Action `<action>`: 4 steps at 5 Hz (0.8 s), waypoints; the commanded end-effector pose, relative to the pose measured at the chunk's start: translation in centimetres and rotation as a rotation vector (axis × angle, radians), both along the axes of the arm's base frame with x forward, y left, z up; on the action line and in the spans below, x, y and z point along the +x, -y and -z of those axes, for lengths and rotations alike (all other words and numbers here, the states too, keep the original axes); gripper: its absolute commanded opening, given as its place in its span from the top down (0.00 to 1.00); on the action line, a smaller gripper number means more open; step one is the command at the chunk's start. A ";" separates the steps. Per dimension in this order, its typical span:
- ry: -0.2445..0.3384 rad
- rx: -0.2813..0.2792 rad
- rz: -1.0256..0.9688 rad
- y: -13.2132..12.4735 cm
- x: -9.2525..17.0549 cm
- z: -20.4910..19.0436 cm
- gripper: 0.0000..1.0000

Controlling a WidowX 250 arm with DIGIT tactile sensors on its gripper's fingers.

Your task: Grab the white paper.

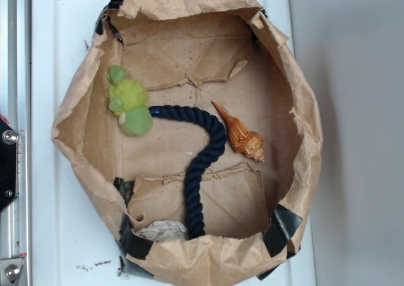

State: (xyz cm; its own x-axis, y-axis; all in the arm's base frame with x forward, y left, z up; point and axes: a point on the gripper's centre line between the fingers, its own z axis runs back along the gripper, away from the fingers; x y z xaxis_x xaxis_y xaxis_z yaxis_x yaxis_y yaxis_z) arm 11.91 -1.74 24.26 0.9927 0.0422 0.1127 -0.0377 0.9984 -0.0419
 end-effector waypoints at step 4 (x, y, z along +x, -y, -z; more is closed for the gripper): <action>0.222 -0.007 -0.210 -2.3 12.3 3.5 0.00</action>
